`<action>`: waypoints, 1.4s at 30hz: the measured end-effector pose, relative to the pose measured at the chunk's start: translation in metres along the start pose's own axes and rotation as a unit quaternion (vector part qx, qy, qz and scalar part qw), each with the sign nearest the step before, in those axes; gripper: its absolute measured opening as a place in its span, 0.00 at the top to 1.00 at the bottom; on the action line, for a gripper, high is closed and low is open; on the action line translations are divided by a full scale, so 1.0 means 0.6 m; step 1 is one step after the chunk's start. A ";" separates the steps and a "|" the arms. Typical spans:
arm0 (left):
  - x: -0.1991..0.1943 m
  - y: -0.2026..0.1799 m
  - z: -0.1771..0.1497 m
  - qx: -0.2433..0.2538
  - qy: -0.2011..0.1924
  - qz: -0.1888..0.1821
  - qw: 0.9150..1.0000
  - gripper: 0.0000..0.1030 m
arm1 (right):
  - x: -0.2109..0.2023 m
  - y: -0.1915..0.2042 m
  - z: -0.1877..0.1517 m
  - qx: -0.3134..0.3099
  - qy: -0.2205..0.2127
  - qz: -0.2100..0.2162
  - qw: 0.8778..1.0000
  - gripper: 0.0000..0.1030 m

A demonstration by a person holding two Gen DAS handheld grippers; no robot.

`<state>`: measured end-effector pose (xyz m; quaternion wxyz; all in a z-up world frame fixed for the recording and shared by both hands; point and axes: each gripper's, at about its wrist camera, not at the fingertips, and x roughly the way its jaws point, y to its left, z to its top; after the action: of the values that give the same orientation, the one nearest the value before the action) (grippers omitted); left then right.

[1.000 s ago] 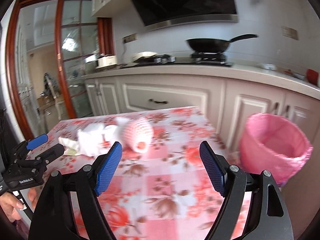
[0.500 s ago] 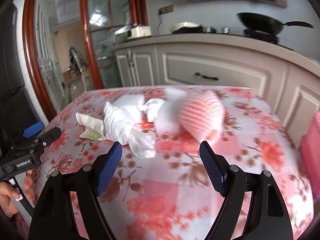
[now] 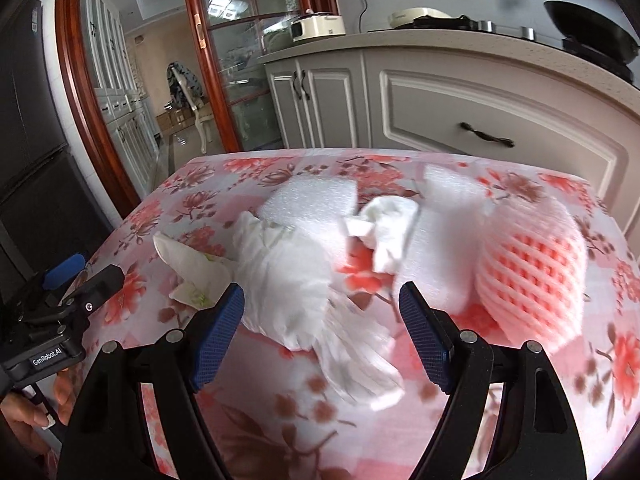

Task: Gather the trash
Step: 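Grasp the white plastic bag bundle with the right tool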

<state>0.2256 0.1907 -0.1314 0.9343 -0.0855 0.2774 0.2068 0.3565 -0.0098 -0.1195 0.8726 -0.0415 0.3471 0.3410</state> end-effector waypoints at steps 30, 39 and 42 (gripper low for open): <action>0.015 0.002 0.003 -0.001 0.036 -0.019 0.999 0.05 | 0.088 0.015 0.007 -0.024 0.071 0.001 0.997 0.53; 0.035 -0.032 0.015 -0.037 0.044 -0.020 0.998 0.05 | 0.007 -0.026 -0.017 -0.014 0.056 0.007 0.998 0.64; 0.048 -0.050 0.022 -0.037 0.044 -0.012 0.998 0.05 | -0.017 -0.045 -0.032 -0.005 0.058 0.008 0.998 0.64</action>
<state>0.2670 0.1771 -0.1351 0.9198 -0.1323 0.3093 0.2020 0.3568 -0.0421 -0.1316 0.8481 -0.0627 0.3954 0.3470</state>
